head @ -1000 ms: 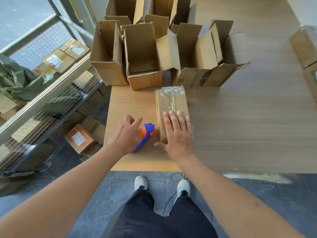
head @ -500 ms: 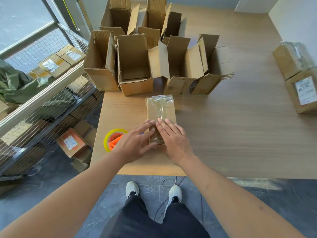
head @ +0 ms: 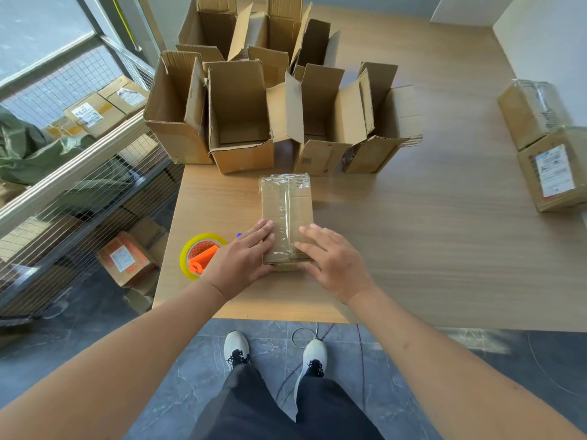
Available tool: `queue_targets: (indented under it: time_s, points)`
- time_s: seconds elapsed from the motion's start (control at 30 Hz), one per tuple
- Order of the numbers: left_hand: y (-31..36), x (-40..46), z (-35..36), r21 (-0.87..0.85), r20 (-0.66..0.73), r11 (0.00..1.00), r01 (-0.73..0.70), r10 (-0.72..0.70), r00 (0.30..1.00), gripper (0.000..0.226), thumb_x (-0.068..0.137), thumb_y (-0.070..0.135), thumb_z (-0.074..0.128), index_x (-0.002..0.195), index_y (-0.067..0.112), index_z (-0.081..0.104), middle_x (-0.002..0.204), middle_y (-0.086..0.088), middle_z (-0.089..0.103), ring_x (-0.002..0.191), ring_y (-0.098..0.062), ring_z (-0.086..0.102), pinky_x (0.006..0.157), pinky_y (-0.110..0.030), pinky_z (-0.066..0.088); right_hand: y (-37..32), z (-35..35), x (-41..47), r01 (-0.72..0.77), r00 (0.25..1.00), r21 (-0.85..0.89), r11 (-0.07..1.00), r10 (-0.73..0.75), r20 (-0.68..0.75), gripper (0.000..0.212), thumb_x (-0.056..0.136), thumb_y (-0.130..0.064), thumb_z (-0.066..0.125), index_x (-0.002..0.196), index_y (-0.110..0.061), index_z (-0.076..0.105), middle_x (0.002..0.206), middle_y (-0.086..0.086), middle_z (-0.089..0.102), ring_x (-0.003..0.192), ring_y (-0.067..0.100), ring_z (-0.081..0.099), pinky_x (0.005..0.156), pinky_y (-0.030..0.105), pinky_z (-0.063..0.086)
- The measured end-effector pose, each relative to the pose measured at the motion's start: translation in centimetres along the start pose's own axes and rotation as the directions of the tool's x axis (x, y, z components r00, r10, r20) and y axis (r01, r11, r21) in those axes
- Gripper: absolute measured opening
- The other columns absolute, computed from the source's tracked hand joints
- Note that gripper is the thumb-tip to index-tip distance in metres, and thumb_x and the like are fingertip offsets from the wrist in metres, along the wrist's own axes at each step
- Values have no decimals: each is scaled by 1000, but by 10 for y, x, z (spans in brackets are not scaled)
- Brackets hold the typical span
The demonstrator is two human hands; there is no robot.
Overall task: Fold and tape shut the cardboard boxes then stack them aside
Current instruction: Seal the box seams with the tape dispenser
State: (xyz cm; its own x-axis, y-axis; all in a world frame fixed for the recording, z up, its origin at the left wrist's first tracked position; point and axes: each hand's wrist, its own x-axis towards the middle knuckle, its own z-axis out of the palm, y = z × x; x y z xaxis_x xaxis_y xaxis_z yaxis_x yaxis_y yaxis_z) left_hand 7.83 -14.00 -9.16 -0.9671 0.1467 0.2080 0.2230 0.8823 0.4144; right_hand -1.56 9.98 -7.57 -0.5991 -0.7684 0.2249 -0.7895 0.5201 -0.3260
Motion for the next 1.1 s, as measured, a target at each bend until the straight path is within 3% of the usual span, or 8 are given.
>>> queue_targets:
  time_s: [0.1,0.2,0.33,0.47,0.6,0.77,0.97,1.1]
  points:
    - [5,-1,7,19,-44,1000,21,-20,999,65,75,21,92,130,-3,66,151,-17,52,142,-32,47,96,-49,58,-5,0,-12,-133,970,-29,991,124,-207,19,88,-26,76,104,-15,76,106,4,65,93,26,63,80,40,56]
    - [19,4,16,47,-102,998,44,-39,994,64,74,24,93,126,-4,68,148,-19,55,139,-33,51,101,-46,56,-12,0,-19,-308,932,79,948,317,-173,24,95,-16,71,117,-7,72,103,6,61,88,26,63,73,38,57]
    - [47,13,38,4,-159,992,129,-127,979,64,75,24,92,125,-7,67,145,-22,56,138,-37,52,112,-44,45,-17,4,-23,-546,827,226,807,562,-6,48,105,-23,55,148,-2,49,133,13,61,115,30,63,94,39,51]
    - [55,15,45,-32,-179,984,177,-180,967,64,75,22,92,126,-6,67,147,-21,55,140,-36,49,116,-40,40,-26,6,-23,-647,735,370,667,675,66,57,109,-29,46,158,-5,32,161,10,41,146,23,40,113,22,29]
    - [51,16,43,-31,-178,986,161,-164,970,65,76,24,92,128,-6,66,147,-20,55,141,-35,48,115,-44,43,-29,17,-24,-647,666,565,512,740,93,52,112,-28,35,162,-17,26,165,-2,31,150,8,30,109,0,15]
    - [50,14,45,-4,-184,990,138,-136,973,65,77,26,91,128,-6,66,147,-20,55,141,-35,48,115,-44,43,-19,29,-24,-596,642,730,334,745,183,49,112,-33,30,161,-32,26,158,-23,31,133,-27,27,109,3,21]
    - [40,13,38,-15,-113,998,55,-56,992,68,79,23,89,135,-5,61,152,-21,49,145,-38,42,115,-49,43,12,19,-42,-540,824,529,655,540,172,52,112,-31,33,163,-33,18,163,-16,32,145,-1,36,116,25,34]
    - [35,16,29,-26,-49,1000,3,-5,999,69,82,24,86,138,-5,58,154,-19,47,147,-37,40,114,-51,43,28,16,-49,-407,903,270,873,429,-29,63,105,-10,55,159,-30,32,136,-5,66,111,5,56,74,35,55]
